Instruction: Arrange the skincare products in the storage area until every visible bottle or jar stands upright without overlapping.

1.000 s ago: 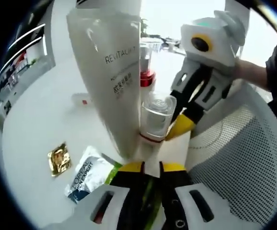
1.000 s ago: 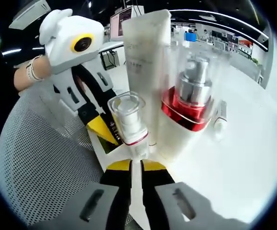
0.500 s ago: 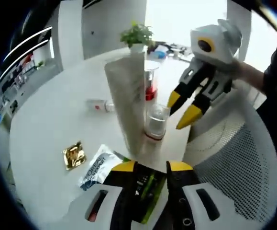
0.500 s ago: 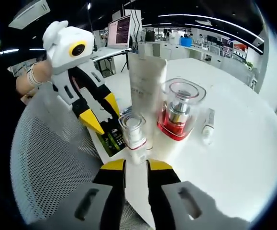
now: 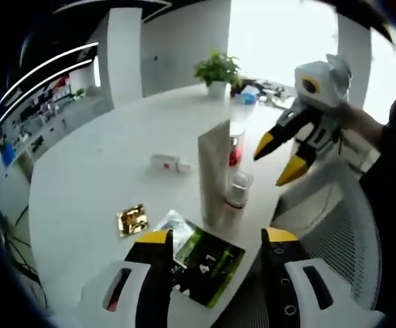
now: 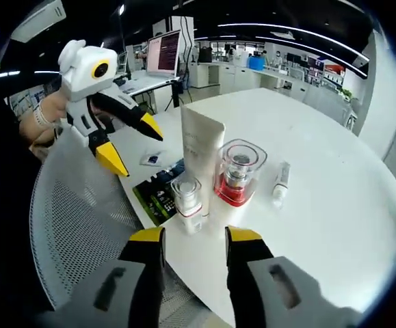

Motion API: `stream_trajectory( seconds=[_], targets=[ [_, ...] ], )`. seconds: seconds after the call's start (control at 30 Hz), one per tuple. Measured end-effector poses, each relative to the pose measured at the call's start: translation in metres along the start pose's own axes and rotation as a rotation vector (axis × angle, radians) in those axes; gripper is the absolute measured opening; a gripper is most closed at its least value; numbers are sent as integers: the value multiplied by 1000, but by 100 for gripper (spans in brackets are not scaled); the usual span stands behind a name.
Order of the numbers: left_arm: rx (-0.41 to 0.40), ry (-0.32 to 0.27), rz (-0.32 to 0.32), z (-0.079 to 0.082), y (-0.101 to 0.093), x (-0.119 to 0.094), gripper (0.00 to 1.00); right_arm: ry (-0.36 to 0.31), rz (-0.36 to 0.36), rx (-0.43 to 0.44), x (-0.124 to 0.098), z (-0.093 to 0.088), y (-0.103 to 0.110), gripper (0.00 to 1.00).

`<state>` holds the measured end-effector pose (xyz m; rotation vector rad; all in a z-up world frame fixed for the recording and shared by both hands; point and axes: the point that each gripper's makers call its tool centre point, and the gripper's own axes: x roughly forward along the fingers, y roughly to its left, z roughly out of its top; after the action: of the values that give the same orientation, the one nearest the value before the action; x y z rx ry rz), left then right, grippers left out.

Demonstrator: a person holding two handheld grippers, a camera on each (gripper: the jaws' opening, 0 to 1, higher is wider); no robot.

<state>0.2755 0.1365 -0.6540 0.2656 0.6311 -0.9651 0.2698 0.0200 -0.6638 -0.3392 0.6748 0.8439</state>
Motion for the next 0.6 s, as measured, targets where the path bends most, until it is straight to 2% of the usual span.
stream_trajectory(
  seconds=[0.1,0.27,0.37,0.6],
  targets=[
    [0,-9,25,-1,7,-6,53,-5,-19,8,-5,2,-4,45],
    [-27,-24,69,0,16,-20,63,-6,-37,14,-11,5,-7,54],
    [-40,-35,91,0,20,-27,72,-5,-41,17,-14,6,-8,58],
    [-73,-39,122,-4,27,-38,82,-19,-52,8,-16,11,-10,72]
  ],
)
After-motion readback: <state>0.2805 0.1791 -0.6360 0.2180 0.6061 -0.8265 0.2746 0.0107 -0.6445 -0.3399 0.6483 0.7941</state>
